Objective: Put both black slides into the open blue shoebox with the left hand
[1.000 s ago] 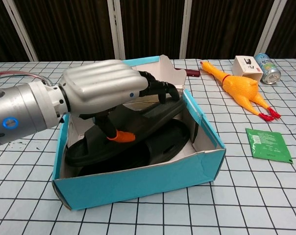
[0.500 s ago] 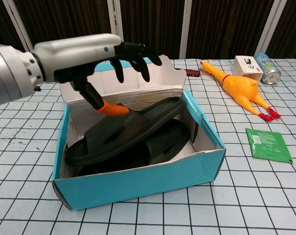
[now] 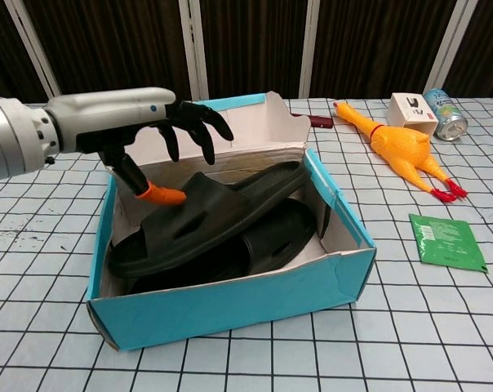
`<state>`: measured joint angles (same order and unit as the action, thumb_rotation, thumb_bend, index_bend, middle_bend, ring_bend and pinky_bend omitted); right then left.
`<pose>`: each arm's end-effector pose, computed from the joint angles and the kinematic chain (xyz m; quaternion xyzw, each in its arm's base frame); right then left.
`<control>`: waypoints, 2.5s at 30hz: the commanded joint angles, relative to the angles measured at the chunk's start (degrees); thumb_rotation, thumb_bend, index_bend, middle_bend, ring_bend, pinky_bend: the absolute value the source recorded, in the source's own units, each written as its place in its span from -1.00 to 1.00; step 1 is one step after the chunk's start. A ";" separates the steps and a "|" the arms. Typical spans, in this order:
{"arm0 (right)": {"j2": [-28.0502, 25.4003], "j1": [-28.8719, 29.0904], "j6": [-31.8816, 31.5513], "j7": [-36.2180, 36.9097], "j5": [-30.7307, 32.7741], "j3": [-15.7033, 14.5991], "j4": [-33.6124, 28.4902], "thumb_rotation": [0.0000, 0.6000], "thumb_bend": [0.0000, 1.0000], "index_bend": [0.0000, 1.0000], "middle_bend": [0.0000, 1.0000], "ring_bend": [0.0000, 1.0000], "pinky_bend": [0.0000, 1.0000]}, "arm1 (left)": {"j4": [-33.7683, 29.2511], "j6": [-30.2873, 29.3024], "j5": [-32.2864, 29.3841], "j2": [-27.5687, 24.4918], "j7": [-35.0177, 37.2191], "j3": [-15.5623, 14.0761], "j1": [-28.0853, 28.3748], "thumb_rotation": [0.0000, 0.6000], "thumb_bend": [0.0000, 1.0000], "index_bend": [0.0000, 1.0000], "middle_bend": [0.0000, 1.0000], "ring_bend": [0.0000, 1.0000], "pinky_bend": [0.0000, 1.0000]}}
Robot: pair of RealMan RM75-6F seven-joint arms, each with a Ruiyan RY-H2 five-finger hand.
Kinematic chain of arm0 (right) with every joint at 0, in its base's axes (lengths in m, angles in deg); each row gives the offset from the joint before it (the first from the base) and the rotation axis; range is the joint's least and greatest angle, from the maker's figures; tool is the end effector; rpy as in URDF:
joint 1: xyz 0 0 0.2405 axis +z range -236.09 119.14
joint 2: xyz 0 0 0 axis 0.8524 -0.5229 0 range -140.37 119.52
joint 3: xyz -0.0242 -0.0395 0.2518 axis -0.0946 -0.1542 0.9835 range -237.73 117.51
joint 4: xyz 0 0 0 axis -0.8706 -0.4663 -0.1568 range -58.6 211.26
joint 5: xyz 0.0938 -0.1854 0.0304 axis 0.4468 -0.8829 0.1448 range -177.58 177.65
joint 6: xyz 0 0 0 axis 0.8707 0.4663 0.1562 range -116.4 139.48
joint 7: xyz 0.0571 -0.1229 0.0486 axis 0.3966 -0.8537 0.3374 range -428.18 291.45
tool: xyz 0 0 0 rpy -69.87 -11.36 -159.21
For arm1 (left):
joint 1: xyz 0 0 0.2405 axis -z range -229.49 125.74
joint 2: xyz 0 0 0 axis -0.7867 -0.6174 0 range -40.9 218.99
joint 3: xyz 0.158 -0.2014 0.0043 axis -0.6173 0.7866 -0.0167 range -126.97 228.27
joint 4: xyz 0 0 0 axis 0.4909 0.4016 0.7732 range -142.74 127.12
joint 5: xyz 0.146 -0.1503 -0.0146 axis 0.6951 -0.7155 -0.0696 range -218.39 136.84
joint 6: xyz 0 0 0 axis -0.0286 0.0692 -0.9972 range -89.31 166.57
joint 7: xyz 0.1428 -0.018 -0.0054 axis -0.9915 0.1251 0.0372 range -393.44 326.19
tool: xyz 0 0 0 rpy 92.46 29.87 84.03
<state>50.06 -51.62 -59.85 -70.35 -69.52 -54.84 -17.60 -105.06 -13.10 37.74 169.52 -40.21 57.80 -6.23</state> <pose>-0.3493 -0.1942 0.1676 0.5513 -0.4820 0.2841 0.6189 -0.0934 0.3062 0.0006 -0.7954 -0.3522 -0.4205 0.2577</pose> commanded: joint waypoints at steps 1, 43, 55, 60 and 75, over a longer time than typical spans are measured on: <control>-0.05 0.04 0.18 0.14 0.05 0.00 0.08 1.00 -0.55 -0.74 -0.62 -0.51 -0.70 | 2.33 1.09 1.22 2.38 -0.44 -0.41 1.33 1.00 -0.20 -0.60 -0.40 -0.59 -0.35; -0.39 -0.39 -0.50 0.88 -0.65 -0.20 -0.13 1.00 -0.55 -0.74 -0.62 -0.51 -0.70 | 2.17 1.20 -5.00 4.55 -12.88 -2.42 2.27 1.00 -0.16 -0.71 -0.43 -0.47 -0.25; -0.35 -0.31 -0.40 0.80 -0.51 -0.12 -0.09 1.00 -0.55 -0.74 -0.62 -0.51 -0.70 | -2.06 -0.31 -5.65 0.73 -14.56 -1.09 2.25 1.00 -0.16 -0.78 -0.50 -0.52 -0.28; -0.32 -0.29 -0.35 0.86 -0.51 -0.11 0.07 1.00 -0.55 -0.74 -0.62 -0.51 -0.70 | -6.09 -2.78 -4.69 -1.59 -14.61 0.05 1.65 1.00 -0.16 -0.83 -0.66 -0.70 -0.46; 0.58 -0.19 -1.86 0.82 -3.33 -0.38 0.78 1.00 -0.55 -0.73 -0.62 -0.52 -0.70 | -15.67 -31.40 9.14 -18.19 -27.67 -12.71 -20.43 1.00 -0.16 -0.76 -0.70 -0.80 -0.58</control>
<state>50.48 -51.84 -61.54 -69.51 -72.59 -55.13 -16.95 -122.53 -37.06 43.06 153.20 -66.73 49.22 -19.84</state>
